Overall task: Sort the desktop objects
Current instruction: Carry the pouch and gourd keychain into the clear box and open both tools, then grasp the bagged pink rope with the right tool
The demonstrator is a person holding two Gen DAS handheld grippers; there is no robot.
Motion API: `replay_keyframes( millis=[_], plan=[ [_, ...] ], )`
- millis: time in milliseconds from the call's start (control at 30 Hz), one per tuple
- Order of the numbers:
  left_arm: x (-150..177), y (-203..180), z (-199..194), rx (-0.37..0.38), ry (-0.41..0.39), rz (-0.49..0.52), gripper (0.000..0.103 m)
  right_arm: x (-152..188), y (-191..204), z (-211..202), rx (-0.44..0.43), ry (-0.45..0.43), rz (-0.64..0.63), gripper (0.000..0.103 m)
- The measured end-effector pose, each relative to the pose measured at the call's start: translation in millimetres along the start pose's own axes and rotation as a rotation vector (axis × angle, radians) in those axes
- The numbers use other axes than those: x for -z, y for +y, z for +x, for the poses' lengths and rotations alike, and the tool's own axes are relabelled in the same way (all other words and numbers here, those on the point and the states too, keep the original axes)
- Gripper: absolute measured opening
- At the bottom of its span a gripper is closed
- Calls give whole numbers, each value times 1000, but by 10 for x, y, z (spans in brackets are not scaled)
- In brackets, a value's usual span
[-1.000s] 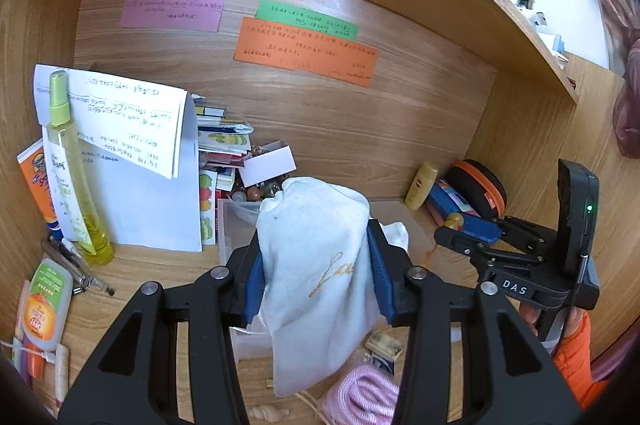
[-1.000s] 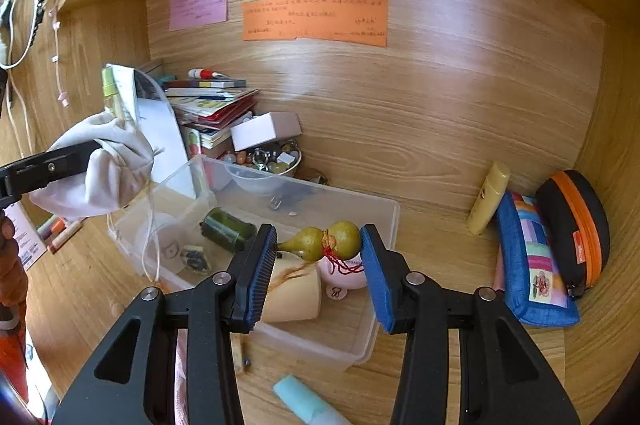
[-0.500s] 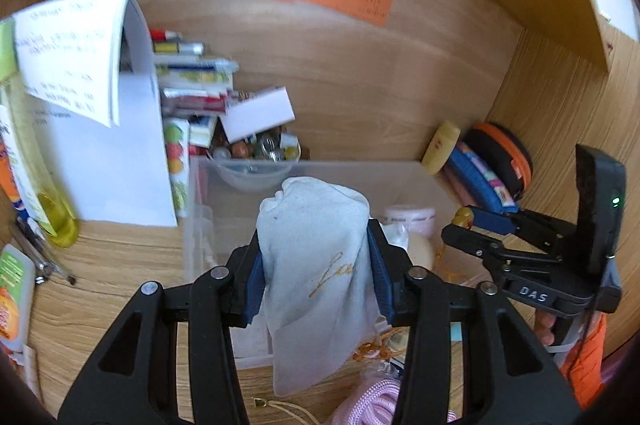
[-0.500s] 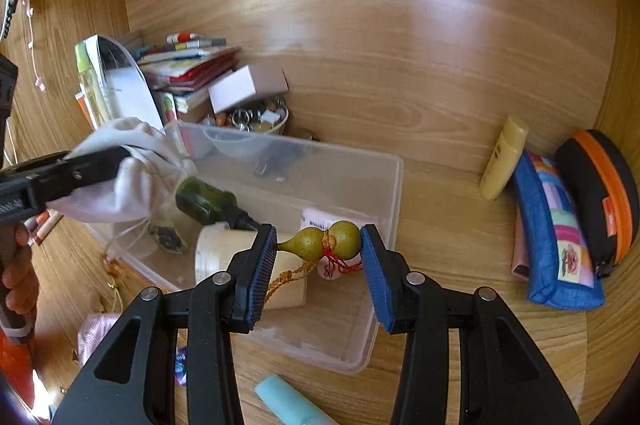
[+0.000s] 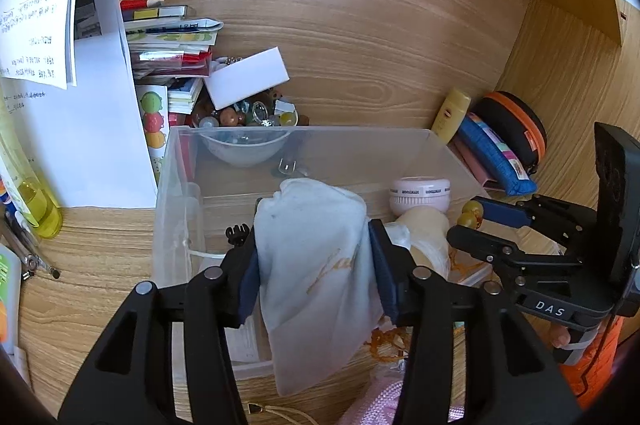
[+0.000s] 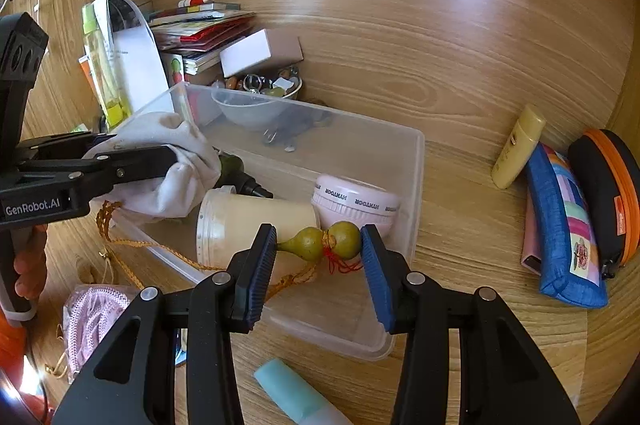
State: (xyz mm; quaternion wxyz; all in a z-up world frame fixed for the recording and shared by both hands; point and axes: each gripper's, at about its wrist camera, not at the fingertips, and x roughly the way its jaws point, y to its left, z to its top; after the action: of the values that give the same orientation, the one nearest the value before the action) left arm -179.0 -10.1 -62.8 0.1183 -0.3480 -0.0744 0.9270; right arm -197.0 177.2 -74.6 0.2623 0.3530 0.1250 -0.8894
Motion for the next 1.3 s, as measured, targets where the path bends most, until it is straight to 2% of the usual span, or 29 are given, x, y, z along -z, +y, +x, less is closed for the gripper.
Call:
replay_keyframes(
  millis=[167,300,367,533,667,800,900,1300],
  plan=[
    [-6,-21,-61,4,-21,3,50,-8,-15,2,-13,-1,13,44],
    [-35,-33,-168,-2,-52,6,56,-5,38,-67,9,-42,-2,73],
    [-44,-41,-219,-6,-62,7,59,1,64,-126,23,-74,-11,77],
    [-43,-70,-358,-20,-85,10,71,-5,78,-169,17,-91,-8,78],
    [-27,-79,-534,-39,-103,18,75,-10,60,-190,4,-92,12,80],
    [15,-57,-737,-71,-135,21,87,-5,71,-267,19,-116,21,85],
    [75,-22,-867,-92,-147,20,90,1,106,-347,44,-134,11,85],
    [468,218,-1054,-147,-97,-31,92,246,404,-654,-5,-134,2,89]
  ],
)
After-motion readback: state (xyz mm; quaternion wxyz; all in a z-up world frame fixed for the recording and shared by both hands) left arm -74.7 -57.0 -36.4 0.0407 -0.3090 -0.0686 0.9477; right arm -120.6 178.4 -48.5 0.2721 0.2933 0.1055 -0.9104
